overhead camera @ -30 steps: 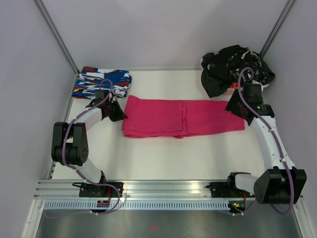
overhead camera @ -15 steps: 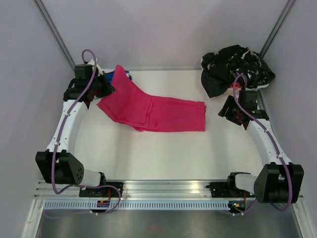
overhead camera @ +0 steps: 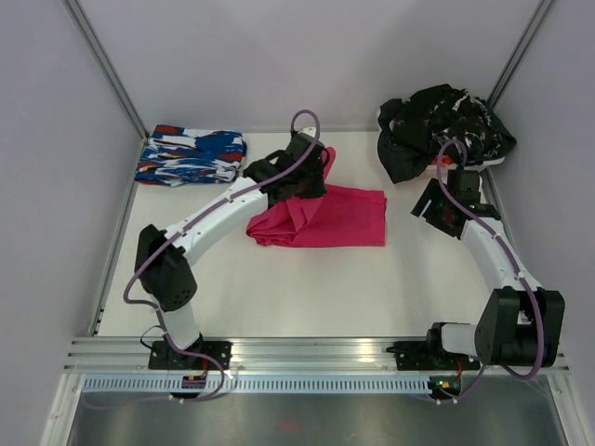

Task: Fold and stack the trousers
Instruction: Fold the trousers

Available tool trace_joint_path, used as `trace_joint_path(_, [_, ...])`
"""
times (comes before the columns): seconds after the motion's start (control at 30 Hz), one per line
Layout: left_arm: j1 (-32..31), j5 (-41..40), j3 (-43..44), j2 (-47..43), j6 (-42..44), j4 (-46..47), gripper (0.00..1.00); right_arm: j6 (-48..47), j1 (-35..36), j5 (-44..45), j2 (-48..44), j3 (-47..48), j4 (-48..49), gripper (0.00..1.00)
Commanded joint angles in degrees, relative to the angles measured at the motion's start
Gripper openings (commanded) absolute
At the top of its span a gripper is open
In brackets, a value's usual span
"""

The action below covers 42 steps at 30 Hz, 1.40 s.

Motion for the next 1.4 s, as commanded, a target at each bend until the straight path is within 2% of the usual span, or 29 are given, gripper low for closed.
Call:
trace_joint_path(0.0, [-3.08,-5.68,4.76,3.84,-8.29,2.98,0.02,-0.72,-2.12,3.88,-0.8,3.34,-0.24,0.8])
trace_joint_path(0.1, [-4.93,-5.77,6.69,8.93,-13.04,3.16,0.02,-0.72,-3.8,3.71,-0.54,4.13,-1.3,0.8])
trace_joint_path(0.2, [-6.51,-6.47,5.81,12.89,-16.47,7.53,0.02,-0.72,-4.24,2.13,-1.41,3.35,0.45,0.8])
trace_joint_path(0.3, [-7.65,-5.5,7.65,16.59,-17.71,9.75,0.02,-0.63,-4.33,0.99,-2.65,2.29,1.25,0.81])
trace_joint_path(0.53, [-12.04,-8.92,16.34,25.46,-18.85,10.89,0.02,-3.0,-4.33,-0.78,-4.14,2.2,0.72,0.81])
trace_joint_path(0.67, [-12.93,-10.33,20.66,28.81,-19.81,10.45,0.02,-2.56,-4.33,-2.62,-5.2,1.85,1.42,0.81])
trace_joint_path(0.83, [-13.72,-11.3,20.93,30.4,-21.23,11.86,0.02,-2.65,-4.33,-2.27,-5.02,1.94,0.64,0.82])
trace_joint_path(1.0, [-14.33,-7.88,20.4,31.71,-20.88,15.19,0.04,-2.39,-4.33,-1.56,-5.02,1.24,0.37,0.82])
trace_joint_path(1.1, [-14.6,-4.72,21.19,32.33,-19.03,17.65,0.31,-2.39,-4.33,-2.88,-5.02,1.58,0.81,0.82])
trace_joint_path(1.13, [-14.51,-2.27,21.98,32.25,-17.2,17.75,0.5,-2.56,-4.33,-3.32,-5.02,1.76,0.9,0.82])
trace_joint_path(1.2, [-14.25,0.55,23.73,31.37,-15.26,13.22,0.73,-2.91,-4.33,-4.46,-5.02,2.72,0.72,0.83])
trace_joint_path(1.23, [-14.07,1.69,24.26,28.93,-13.33,11.26,0.99,-3.44,-4.33,-4.9,-5.02,3.16,0.55,0.83])
trace_joint_path(1.3, [-12.94,1.62,21.82,24.45,-11.04,9.49,1.0,-3.7,-4.33,-6.22,-4.85,4.13,0.28,0.84])
trace_joint_path(1.37, [-10.92,0.57,14.98,15.93,-9.27,9.31,1.0,-3.62,-4.33,-7.71,-4.67,4.49,1.07,0.84])
